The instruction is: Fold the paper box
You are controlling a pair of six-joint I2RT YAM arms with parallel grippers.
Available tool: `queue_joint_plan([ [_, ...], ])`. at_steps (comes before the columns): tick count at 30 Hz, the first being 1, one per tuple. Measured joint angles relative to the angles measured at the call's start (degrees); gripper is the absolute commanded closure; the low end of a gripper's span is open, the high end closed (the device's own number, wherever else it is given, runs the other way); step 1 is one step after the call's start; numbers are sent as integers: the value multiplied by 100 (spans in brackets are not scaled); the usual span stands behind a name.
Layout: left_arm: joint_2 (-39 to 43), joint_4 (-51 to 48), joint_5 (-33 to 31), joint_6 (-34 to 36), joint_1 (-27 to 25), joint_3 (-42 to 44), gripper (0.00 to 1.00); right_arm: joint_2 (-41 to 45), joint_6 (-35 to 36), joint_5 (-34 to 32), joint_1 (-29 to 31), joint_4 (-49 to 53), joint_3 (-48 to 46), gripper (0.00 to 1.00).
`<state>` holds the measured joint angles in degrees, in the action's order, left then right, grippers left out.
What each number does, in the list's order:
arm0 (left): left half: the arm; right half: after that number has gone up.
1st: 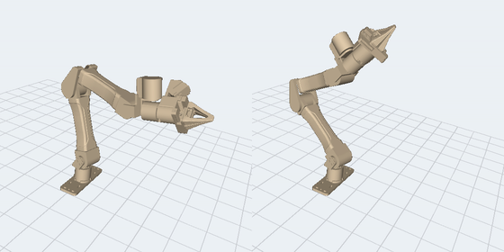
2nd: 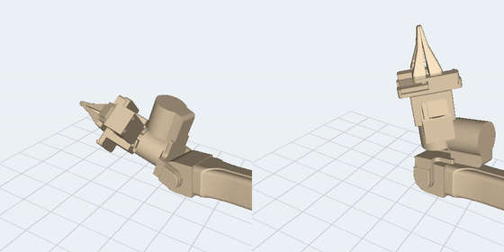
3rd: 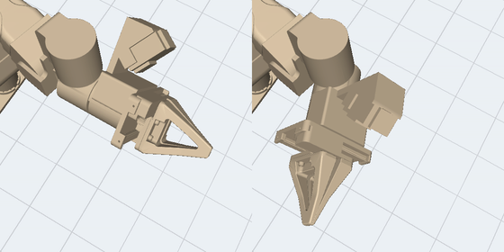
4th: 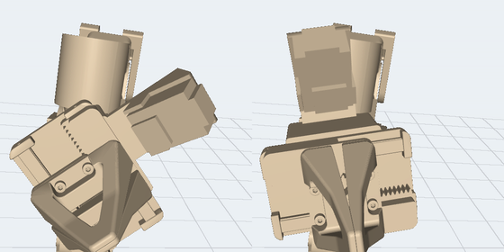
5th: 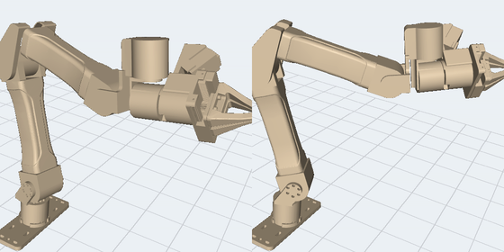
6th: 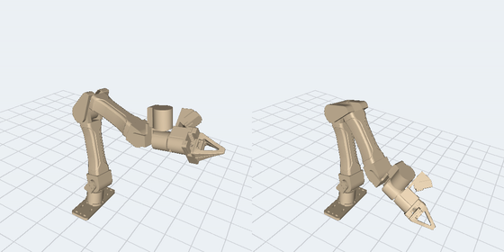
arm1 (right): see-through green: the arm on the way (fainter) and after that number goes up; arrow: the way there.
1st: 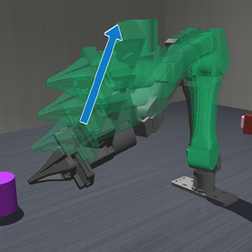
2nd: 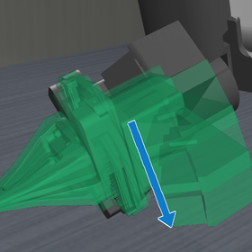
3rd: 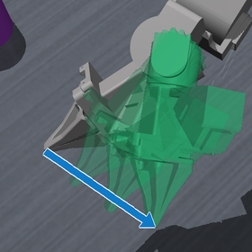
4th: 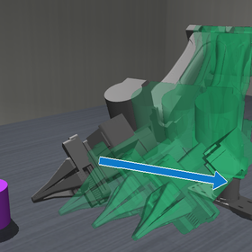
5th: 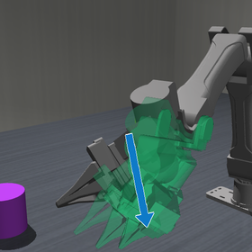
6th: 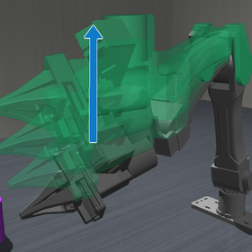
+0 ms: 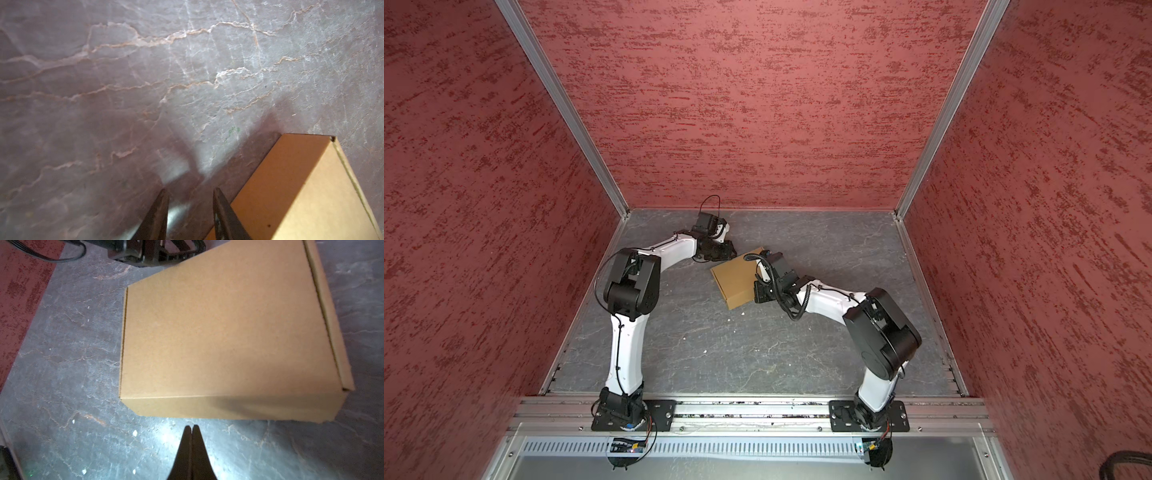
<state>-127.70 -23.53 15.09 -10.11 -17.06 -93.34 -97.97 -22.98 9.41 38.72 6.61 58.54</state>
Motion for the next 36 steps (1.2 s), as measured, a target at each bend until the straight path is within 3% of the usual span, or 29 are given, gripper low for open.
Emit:
queue_joint_plan([
  [13,592,245,-254,-177,-354,920,64,92,-367,-278,177,658,-170,100],
  [36,599,407,-472,-208,-492,979,66,151,-584,-358,372,1023,-466,100],
])
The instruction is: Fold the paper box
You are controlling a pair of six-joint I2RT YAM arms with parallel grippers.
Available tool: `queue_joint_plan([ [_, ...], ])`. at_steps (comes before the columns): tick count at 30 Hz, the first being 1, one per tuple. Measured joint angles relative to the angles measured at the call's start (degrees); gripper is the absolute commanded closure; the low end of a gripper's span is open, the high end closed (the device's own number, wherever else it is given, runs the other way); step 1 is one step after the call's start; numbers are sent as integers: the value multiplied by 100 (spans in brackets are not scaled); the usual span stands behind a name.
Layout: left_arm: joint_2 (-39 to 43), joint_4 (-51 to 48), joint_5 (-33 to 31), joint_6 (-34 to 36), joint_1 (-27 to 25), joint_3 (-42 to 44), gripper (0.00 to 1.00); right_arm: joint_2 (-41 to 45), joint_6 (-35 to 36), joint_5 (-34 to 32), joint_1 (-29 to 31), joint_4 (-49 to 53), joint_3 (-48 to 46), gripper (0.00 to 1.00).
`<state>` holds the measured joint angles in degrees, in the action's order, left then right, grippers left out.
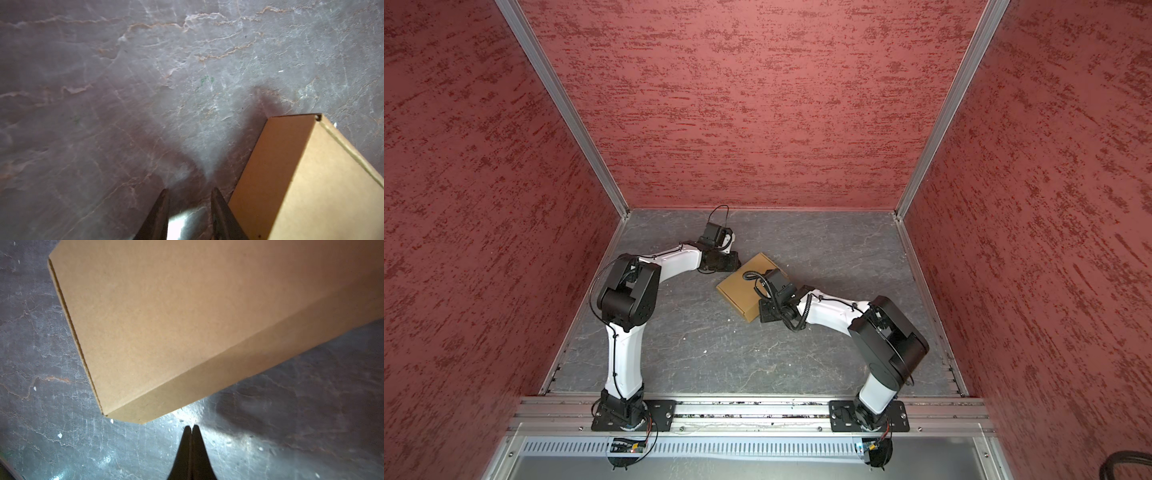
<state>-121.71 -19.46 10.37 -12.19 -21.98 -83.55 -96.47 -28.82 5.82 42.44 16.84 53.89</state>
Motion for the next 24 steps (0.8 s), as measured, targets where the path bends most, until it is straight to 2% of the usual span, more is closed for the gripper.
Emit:
queue_joint_plan([
  [24,96,293,-20,-92,-33,260,68,-560,-105,192,111,-393,190,100],
])
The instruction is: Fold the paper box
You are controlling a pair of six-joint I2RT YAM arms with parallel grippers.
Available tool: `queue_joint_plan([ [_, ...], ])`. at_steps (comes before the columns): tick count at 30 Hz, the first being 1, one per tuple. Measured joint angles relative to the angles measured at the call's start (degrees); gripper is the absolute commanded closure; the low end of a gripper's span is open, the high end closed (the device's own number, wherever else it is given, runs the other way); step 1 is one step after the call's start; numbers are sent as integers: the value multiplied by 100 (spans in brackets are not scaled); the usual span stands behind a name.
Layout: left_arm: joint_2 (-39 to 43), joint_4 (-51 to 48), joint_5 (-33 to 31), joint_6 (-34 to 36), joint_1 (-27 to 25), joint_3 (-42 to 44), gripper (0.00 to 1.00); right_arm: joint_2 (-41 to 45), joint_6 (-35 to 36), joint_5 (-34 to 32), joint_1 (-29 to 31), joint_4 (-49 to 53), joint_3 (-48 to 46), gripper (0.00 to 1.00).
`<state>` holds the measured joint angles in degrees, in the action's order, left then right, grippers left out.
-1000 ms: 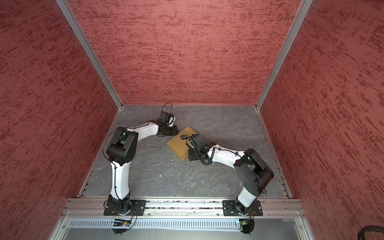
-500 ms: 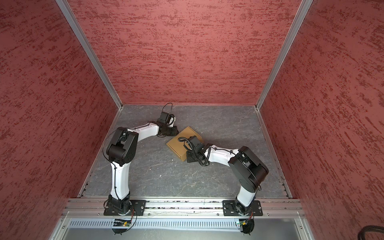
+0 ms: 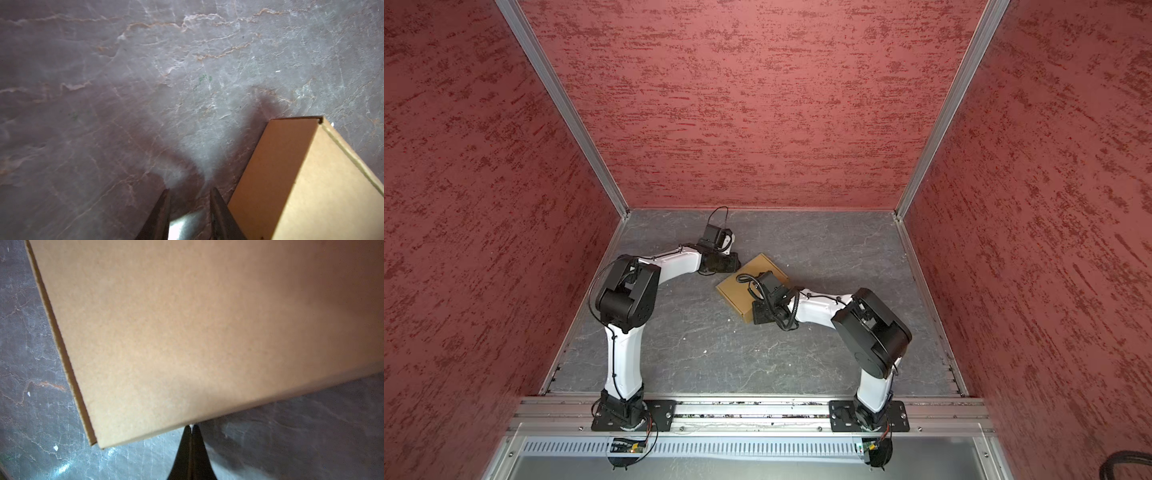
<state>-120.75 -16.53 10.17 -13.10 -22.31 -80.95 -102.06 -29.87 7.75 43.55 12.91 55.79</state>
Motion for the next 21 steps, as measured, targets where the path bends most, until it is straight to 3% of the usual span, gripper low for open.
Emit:
queue_joint_plan([
  [21,188,540,-22,-382,-155,479,75,-39,-468,33,59,-232,-4,100],
])
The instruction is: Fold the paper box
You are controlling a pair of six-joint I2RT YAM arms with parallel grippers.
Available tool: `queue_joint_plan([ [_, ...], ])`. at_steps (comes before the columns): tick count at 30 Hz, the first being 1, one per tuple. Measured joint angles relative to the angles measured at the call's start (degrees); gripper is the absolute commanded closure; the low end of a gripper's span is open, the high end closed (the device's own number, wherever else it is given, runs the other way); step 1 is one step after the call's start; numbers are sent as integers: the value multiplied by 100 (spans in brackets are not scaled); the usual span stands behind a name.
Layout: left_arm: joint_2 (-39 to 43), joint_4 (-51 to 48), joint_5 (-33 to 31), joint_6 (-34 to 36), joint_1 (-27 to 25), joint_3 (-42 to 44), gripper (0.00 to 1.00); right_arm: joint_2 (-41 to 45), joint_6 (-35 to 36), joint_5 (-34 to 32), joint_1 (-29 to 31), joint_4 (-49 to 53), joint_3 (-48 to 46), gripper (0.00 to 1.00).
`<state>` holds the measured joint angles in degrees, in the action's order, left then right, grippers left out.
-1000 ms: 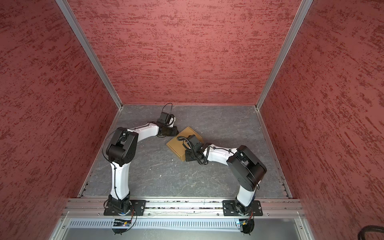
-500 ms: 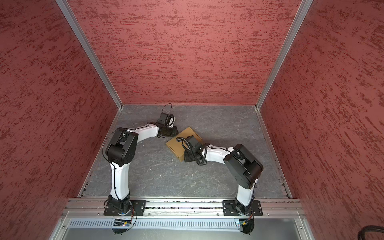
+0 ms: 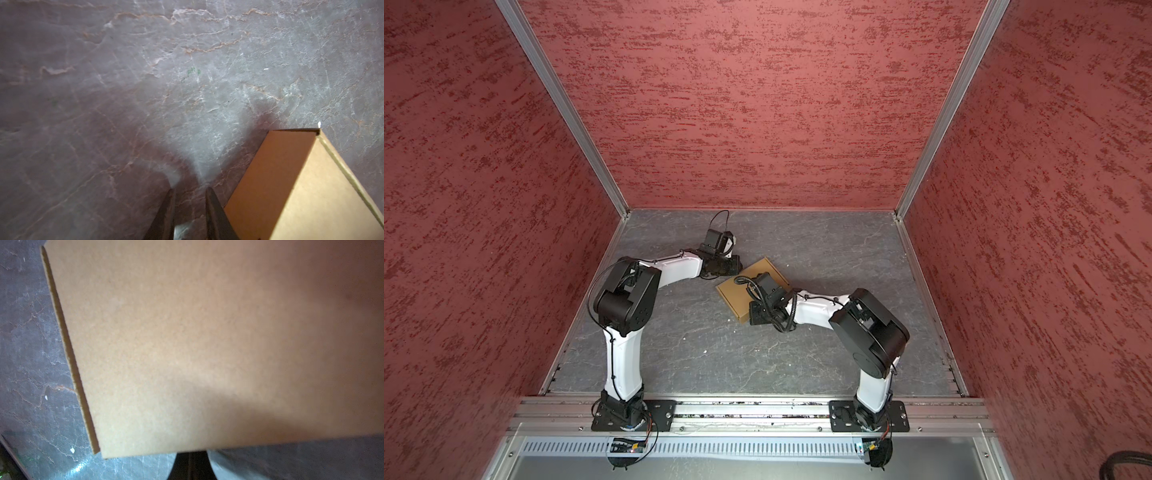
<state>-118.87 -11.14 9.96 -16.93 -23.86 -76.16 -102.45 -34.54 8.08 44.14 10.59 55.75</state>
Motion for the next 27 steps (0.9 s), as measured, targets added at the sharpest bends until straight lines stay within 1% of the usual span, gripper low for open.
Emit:
queue_joint_plan([
  [16,146,352,-24,-431,0,326,77,2,-671,-87,31,-669,-332,99],
  [23,258,367,-87,-525,-15,433,77,4,-802,-107,39,-669,-332,93],
  [27,282,297,-33,-516,28,450,77,184,-831,-269,37,-640,-509,86],
])
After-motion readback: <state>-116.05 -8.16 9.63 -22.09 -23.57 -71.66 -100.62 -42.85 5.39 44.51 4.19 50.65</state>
